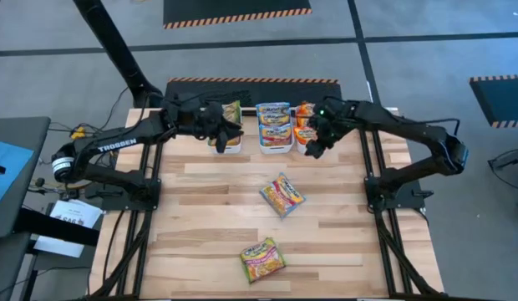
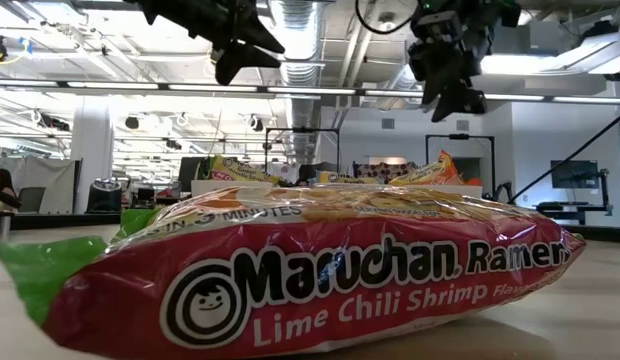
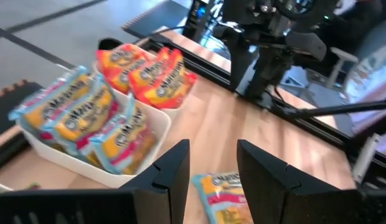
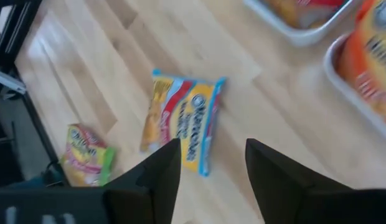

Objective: Sort Maruchan noodles
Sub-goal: Put the blue noodle pack into the middle white bin

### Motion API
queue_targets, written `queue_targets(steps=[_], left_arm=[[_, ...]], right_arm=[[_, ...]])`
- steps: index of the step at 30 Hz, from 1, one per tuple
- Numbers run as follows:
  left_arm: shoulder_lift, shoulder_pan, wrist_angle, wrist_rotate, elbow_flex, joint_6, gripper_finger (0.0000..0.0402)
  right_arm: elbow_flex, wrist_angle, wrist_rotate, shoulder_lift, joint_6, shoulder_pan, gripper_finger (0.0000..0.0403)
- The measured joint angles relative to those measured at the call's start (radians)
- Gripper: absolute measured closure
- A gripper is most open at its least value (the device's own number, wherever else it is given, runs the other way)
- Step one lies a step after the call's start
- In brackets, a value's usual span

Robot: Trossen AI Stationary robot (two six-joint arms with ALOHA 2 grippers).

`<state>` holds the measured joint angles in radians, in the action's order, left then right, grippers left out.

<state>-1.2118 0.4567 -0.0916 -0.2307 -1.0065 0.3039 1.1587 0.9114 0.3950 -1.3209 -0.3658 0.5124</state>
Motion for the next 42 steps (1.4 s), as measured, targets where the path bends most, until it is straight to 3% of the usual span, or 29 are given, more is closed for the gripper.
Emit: queue_targets(steps=[8, 16, 22, 31, 42], left_arm=[[0.032, -0.054, -0.036, -0.133, 0.0, 0.022, 0.0285], [0.12, -0.144, -0.055, -0.132, 0.0, 0.008, 0.0285], [0.184, -0.21, -0.091, -0.132, -0.001, 0.014, 0.0285], [0.205, -0.301, -0.162, -0.129, -0.001, 0.015, 0.0285], [0.204, -0.392, -0.187, -0.121, -0.001, 0.015, 0.0285]], right_arm=[[0.0, 0.031, -0.025, 0.0, -0.203, -0.162, 0.0164], [-0.001, 0.023, -0.138, -0.03, -0.392, -0.321, 0.0162], [-0.001, -0.043, -0.161, -0.101, -0.478, -0.417, 0.0162], [-0.001, -0.064, -0.24, -0.263, -0.531, -0.473, 0.0162], [0.0, -0.189, -0.205, -0.45, -0.493, -0.47, 0.0162]])
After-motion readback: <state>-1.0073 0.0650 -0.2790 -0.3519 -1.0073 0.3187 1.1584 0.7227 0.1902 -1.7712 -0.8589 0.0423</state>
